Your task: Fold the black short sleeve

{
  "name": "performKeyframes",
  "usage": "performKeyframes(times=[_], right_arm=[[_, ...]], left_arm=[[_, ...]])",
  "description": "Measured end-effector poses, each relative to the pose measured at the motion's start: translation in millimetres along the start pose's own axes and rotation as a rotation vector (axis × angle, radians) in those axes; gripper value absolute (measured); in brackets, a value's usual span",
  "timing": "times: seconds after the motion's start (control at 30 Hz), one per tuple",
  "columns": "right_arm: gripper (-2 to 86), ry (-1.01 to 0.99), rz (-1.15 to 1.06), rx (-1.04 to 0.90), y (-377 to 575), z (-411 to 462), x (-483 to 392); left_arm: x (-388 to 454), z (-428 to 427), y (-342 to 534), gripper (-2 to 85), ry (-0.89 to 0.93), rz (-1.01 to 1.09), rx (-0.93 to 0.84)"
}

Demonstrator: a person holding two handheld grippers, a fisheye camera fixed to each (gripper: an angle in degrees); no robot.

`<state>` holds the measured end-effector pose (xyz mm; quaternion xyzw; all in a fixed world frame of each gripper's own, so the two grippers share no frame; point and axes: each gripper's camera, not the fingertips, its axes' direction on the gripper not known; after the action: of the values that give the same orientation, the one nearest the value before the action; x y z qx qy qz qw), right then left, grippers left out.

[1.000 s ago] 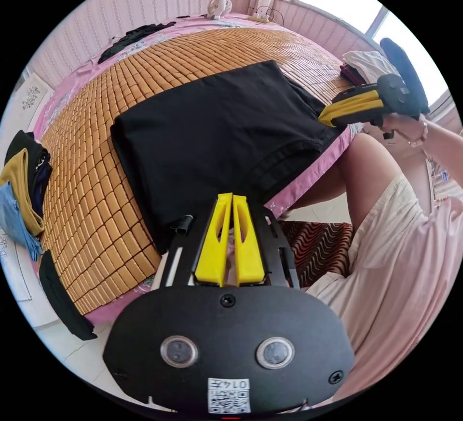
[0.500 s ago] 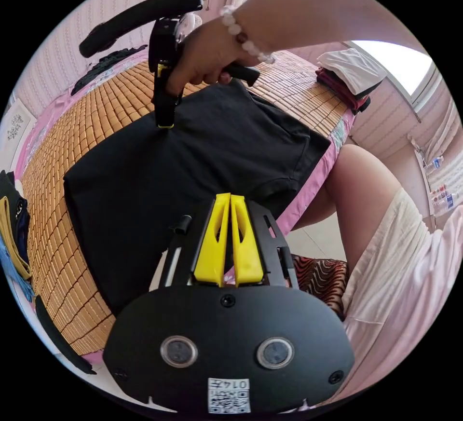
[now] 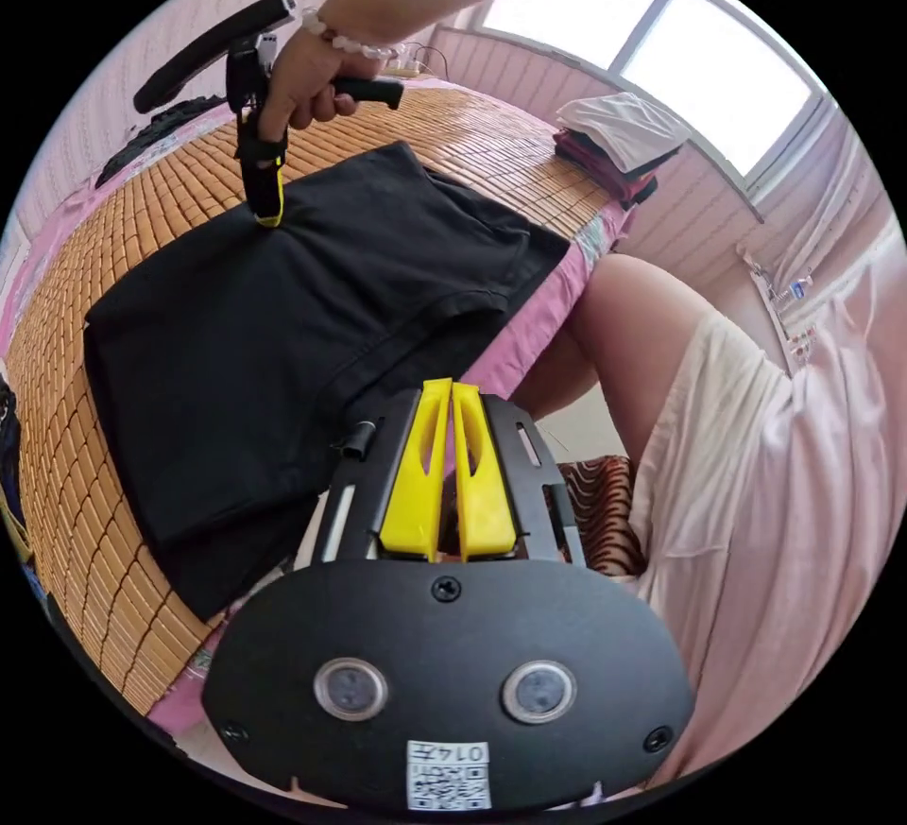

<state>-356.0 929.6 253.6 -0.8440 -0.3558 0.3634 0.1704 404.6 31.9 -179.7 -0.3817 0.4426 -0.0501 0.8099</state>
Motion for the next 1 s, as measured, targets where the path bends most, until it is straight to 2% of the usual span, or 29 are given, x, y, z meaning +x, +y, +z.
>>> performKeyframes(times=[0.13, 0.2, 0.27, 0.37, 0.43, 0.57, 0.63, 0.7, 0.77, 0.9, 1.0], right_arm=[[-0.3, -0.066, 0.318, 0.389, 109.0, -24.9, 27.9], [0.6, -0.149, 0.398, 0.495, 170.6, -22.8, 32.0], [4.7, -0.171, 0.476, 0.501, 227.5, -10.5, 31.9], [8.6, -0.169, 0.708, 0.446, 316.3, 20.8, 33.8], [10.1, -0.245, 0.806, 0.448, 370.0, 43.7, 34.6], [10.2, -0.343, 0.827, 0.450, 407.5, 66.8, 34.9], [6.0, -0.466, 0.787, 0.425, 416.6, 80.6, 40.1], [3.0, -0.496, 0.786, 0.434, 428.6, 83.6, 44.0], [2.2, -0.504, 0.795, 0.510, 447.3, 78.5, 44.6], [1.7, -0.663, 0.792, 0.721, 496.2, 59.8, 44.0], [2.4, -0.731, 0.795, 0.863, 526.8, 46.9, 37.4]], left_arm=[[24.6, -16.7, 18.6, -0.8, -0.010, 0.013, 0.084], [30.6, -22.7, 17.4, -0.5, -0.013, -0.002, 0.134], [39.6, -26.6, 9.9, 0.4, -0.026, 0.007, 0.190], [51.7, -21.8, -7.1, 6.5, -0.030, 0.058, 0.187], [58.6, -18.0, -18.8, 7.9, -0.028, 0.087, 0.181], [76.3, -5.0, -51.7, 11.1, -0.031, 0.148, 0.150], [83.0, 4.7, -66.7, 13.7, -0.012, 0.159, 0.135], [89.8, 17.5, -81.5, 14.8, 0.009, 0.176, 0.105], [101.2, 35.7, -100.8, 15.5, -0.005, 0.222, 0.051], [116.2, 53.8, -126.0, 15.1, -0.071, 0.289, 0.018], [129.9, 62.8, -134.9, 9.8, -0.076, 0.351, -0.025]])
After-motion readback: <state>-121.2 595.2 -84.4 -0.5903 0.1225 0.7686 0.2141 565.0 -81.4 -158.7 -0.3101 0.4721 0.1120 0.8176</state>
